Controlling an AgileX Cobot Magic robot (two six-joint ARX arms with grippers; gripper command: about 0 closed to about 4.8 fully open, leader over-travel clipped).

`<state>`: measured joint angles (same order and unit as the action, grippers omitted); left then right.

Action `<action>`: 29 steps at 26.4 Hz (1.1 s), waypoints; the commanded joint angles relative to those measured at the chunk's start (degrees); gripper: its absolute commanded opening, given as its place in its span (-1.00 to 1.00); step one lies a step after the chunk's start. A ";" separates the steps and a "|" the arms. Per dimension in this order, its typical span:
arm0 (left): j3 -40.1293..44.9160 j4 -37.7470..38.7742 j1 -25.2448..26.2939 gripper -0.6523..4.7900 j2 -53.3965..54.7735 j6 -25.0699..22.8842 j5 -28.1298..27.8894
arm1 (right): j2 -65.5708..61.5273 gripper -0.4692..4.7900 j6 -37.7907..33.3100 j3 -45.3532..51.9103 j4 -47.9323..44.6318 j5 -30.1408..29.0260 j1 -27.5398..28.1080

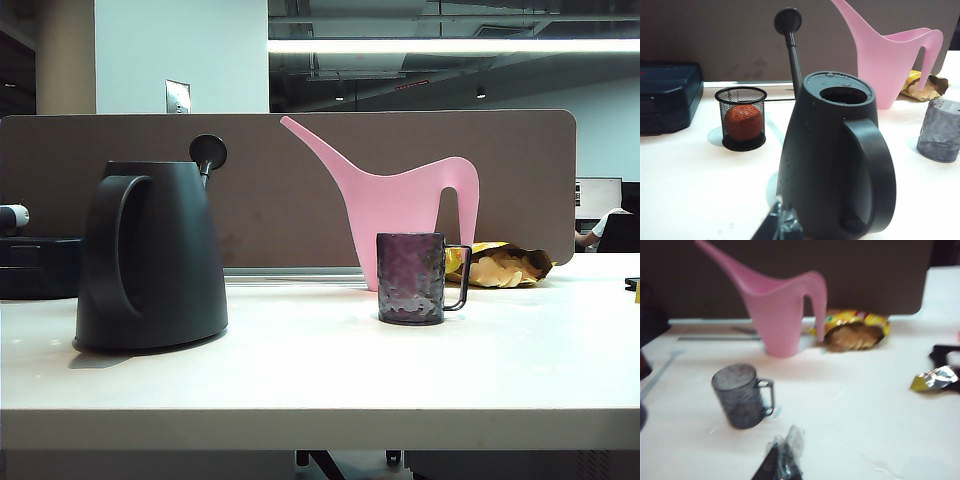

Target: Pour the water from the cup into the kettle.

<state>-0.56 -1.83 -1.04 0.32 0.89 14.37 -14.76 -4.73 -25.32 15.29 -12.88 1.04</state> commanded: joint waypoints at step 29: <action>-0.15 -0.39 -0.07 -0.78 0.04 -0.17 9.03 | -56.52 0.48 0.26 -11.67 -28.98 -9.77 -6.60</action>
<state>-0.58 -1.69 -1.04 0.32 0.91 23.00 -69.71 -4.51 -36.80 -9.89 -22.50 -5.54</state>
